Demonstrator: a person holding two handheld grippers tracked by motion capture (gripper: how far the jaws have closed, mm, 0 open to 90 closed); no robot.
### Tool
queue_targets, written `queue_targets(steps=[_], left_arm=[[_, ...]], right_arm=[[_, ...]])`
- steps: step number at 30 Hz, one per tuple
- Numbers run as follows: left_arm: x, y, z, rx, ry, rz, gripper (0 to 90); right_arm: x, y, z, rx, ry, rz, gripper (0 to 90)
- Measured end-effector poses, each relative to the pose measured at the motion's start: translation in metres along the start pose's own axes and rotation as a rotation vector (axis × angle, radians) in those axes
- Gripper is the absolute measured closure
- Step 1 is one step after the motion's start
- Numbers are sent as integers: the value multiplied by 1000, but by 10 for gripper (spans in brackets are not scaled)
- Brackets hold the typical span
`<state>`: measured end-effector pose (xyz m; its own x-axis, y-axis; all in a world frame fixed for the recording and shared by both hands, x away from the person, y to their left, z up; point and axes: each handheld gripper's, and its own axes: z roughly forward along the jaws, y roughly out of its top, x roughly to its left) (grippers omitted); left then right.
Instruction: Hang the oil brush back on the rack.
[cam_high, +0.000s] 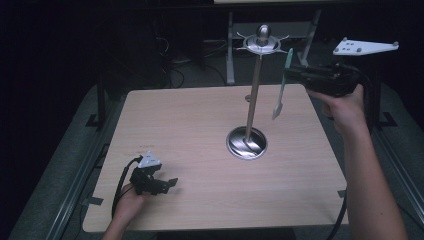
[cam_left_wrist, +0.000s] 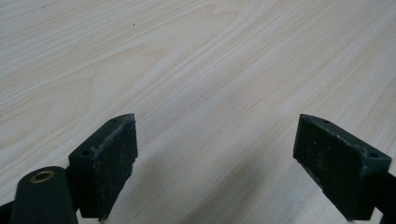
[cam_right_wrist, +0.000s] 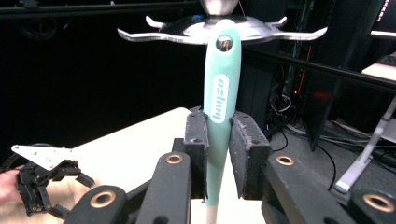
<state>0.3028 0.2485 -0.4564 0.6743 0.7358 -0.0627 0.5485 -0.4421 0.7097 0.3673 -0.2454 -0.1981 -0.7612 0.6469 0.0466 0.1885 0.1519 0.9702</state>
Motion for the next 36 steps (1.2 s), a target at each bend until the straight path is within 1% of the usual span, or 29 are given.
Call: queue_targets(steps=[7,10,11,12,13,14,15,17,22,24,26,27,28,31,36], left_arm=[[0,0,0,0,0,4,133],[0,0,0,0,0,3,133],[0,0,0,0,0,1,133],[0,0,0,0,0,1,133],[0,0,0,2,1,3,133],[0,0,0,3,1,3,133],[0,0,0,4,0,6,133],[0,0,0,4,-1,6,133],[0,0,0,4,-1,8,133],[0,0,0,4,-1,4,133],[0,0,0,2,-1,2,133],[0,0,0,4,0,1,133],[0,0,0,3,0,1,133],[0,1,1,0,0,0,133],[-1,2,2,-1,-2,2,133]], right_arm=[[0,1,3,23,-12,-4,772],[0,2,3,30,-9,-2,772],[1,3,5,42,-15,-10,772],[1,3,5,42,-15,-10,772],[1,5,6,48,-19,-20,772],[1,5,6,48,-19,-20,772],[3,7,8,62,-26,-20,772],[4,8,11,72,-31,-26,772],[4,9,15,80,-31,-29,768],[4,8,17,78,-30,-24,718],[4,8,16,75,-33,-25,703],[4,7,16,79,-28,-23,681],[5,6,16,81,-35,-24,662],[5,3,15,88,-36,-21,614],[5,-9,12,102,-48,1,522]])
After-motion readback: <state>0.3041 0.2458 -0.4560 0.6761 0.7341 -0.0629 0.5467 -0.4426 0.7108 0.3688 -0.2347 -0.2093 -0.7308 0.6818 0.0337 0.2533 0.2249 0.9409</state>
